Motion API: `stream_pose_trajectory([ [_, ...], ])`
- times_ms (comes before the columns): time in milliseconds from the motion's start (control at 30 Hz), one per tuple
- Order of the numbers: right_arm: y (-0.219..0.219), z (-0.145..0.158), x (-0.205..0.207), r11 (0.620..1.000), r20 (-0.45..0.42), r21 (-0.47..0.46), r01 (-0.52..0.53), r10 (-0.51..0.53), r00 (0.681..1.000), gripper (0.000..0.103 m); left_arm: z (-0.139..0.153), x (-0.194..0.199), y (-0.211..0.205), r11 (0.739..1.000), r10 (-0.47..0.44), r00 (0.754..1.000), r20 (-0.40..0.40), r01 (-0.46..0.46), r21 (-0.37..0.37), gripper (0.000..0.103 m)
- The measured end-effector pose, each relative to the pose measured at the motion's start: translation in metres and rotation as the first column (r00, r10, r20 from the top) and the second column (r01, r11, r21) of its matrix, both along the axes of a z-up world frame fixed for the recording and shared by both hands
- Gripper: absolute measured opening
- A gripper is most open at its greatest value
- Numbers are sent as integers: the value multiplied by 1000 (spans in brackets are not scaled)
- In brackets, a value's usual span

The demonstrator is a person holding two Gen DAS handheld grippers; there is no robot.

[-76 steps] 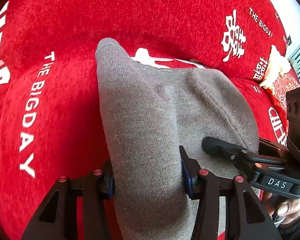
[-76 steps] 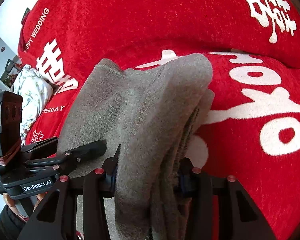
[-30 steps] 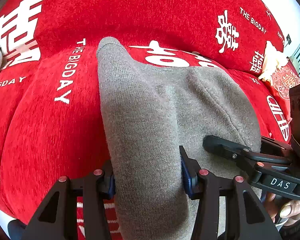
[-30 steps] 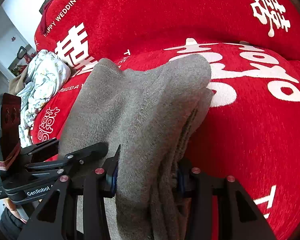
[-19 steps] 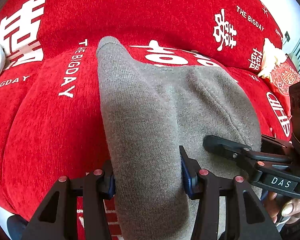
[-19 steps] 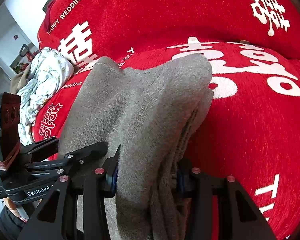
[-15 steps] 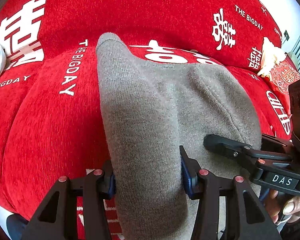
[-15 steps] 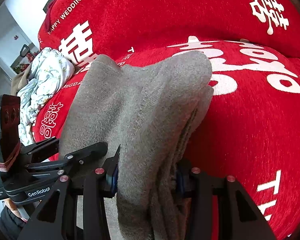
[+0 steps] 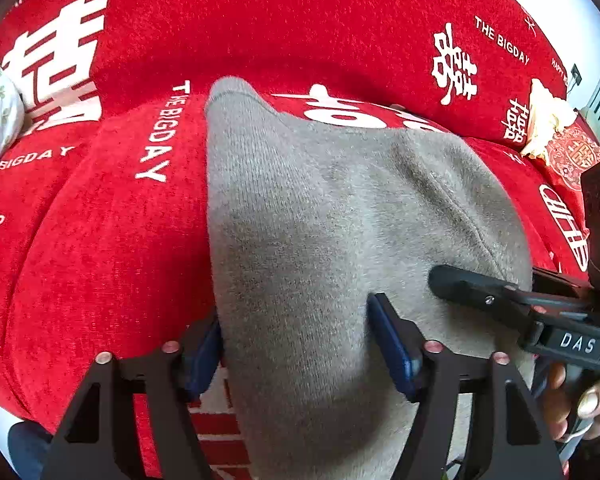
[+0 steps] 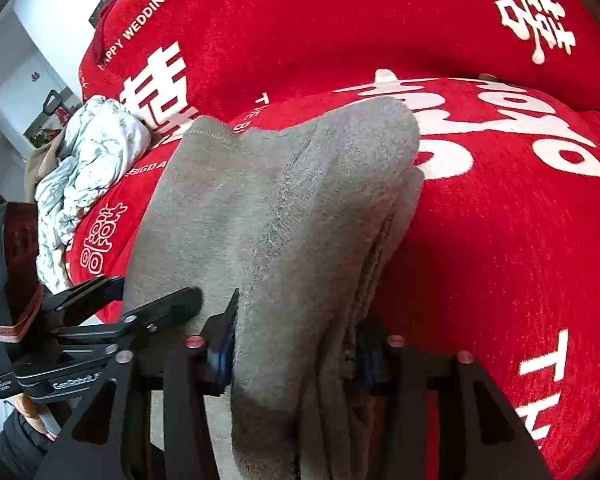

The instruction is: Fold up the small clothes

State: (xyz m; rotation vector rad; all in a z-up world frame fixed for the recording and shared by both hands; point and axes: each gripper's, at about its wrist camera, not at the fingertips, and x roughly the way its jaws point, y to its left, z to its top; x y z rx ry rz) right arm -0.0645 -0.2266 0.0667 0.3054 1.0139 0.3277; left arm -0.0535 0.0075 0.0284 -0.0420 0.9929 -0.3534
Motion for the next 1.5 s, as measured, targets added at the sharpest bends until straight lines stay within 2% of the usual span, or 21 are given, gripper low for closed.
stream_pose_trajectory([
  [33,-1,0,0,1000,-2,-4,6,-6,1000,61,2,-1,1,1000,7,1000,5,-7,18,81],
  [67,-3,1,-1,1000,-2,-17,20,-20,1000,68,4,-2,3,998,26,1000,12,-26,49,83],
  [133,-8,8,-6,997,26,-53,55,-54,998,71,17,-8,10,991,88,994,68,-94,98,85],
  [200,-13,22,-15,995,86,-63,77,-72,994,71,32,-17,20,982,139,980,144,-155,106,85],
  [233,-14,30,-20,996,121,-48,75,-69,990,72,40,-19,25,982,154,974,167,-169,79,85],
  [300,-12,44,-27,999,183,-10,41,-39,982,78,44,-16,26,988,145,979,143,-152,37,85],
  [367,-3,49,-27,999,203,24,-25,20,979,81,39,-9,18,989,132,985,110,-138,46,85],
  [433,5,41,-20,992,174,73,-102,88,981,81,27,2,10,983,138,986,92,-148,107,85],
  [500,10,24,-10,991,119,71,-115,107,987,81,16,11,8,974,152,987,55,-159,162,85],
  [600,6,7,2,997,95,11,-74,72,993,78,3,21,9,981,141,990,20,-142,131,87],
  [700,6,7,11,998,108,-2,-62,62,992,78,0,28,4,980,128,991,28,-131,148,88],
  [767,11,6,14,996,108,-47,-71,76,991,79,-4,35,2,975,140,990,32,-143,173,98],
  [833,16,10,14,993,101,-88,-81,90,991,79,-3,37,6,975,154,988,19,-155,160,100],
  [933,16,23,-7,994,118,-67,-90,98,988,80,5,23,9,972,170,985,41,-174,156,100],
  [1067,25,31,-48,987,174,-46,-157,162,971,80,15,-2,6,971,135,985,103,-152,186,100],
  [1233,27,5,-71,986,140,-62,-153,160,977,80,14,-19,5,968,110,986,128,-136,211,100],
  [1333,21,-4,-81,990,156,-33,-140,144,977,80,6,-22,9,969,111,987,117,-133,209,100],
  [1500,25,-15,-97,986,140,-85,-142,153,978,80,3,-28,11,972,114,987,115,-135,193,100],
])
